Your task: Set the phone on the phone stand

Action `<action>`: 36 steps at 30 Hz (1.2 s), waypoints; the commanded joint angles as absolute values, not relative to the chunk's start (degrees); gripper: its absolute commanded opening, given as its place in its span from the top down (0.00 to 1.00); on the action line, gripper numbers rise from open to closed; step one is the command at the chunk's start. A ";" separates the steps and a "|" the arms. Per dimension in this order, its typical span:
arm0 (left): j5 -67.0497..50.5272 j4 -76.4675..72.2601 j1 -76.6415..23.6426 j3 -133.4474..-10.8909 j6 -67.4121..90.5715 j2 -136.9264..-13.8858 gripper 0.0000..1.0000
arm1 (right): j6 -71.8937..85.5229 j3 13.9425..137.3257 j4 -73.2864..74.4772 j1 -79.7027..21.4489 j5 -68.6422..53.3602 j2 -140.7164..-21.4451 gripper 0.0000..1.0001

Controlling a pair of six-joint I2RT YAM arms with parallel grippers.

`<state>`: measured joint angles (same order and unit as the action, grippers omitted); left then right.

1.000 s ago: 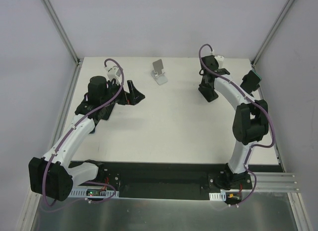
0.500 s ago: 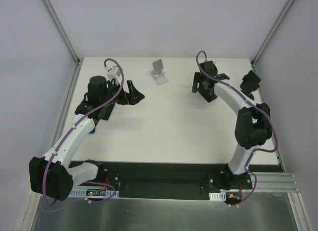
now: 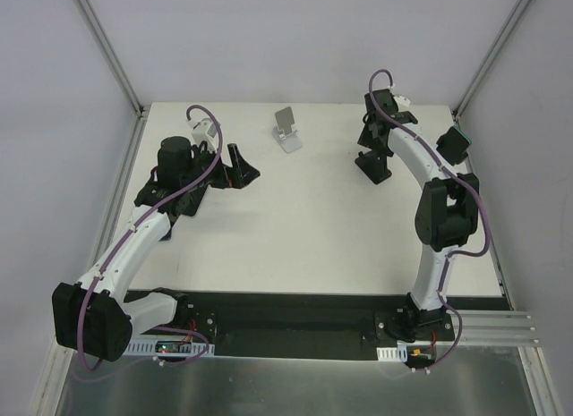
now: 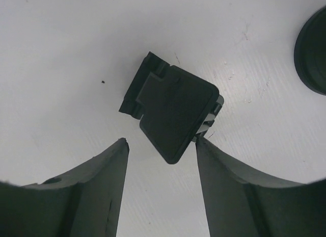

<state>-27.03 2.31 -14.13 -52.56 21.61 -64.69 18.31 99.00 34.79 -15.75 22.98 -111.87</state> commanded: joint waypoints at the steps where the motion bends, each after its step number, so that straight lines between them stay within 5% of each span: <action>1: -28.12 0.62 -13.45 -52.91 20.57 -63.98 0.01 | 11.17 103.09 39.20 -14.60 24.79 -113.11 0.44; 12: -28.30 0.70 -13.45 -52.82 20.57 -63.99 0.01 | -4.02 108.01 38.06 -10.90 6.01 -116.19 0.47; 16: -28.30 0.62 -13.45 -52.82 20.48 -63.90 0.01 | -14.92 106.71 38.41 -10.90 4.04 -116.02 0.78; 22: -29.62 0.61 -13.45 -53.09 21.01 -64.60 0.01 | -32.85 102.93 39.90 -11.16 -10.08 -112.07 0.98; 30: -29.97 0.44 -13.45 -53.09 21.53 -65.04 0.01 | -45.17 112.74 54.82 -11.07 -14.86 -113.11 0.99; 36: -30.15 0.35 -13.45 -52.91 21.71 -65.21 0.01 | -45.27 105.84 51.17 -11.16 -10.72 -104.79 1.00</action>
<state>-28.51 2.24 -14.13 -52.56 21.65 -65.23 -42.22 108.77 50.39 -10.92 -11.49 -112.38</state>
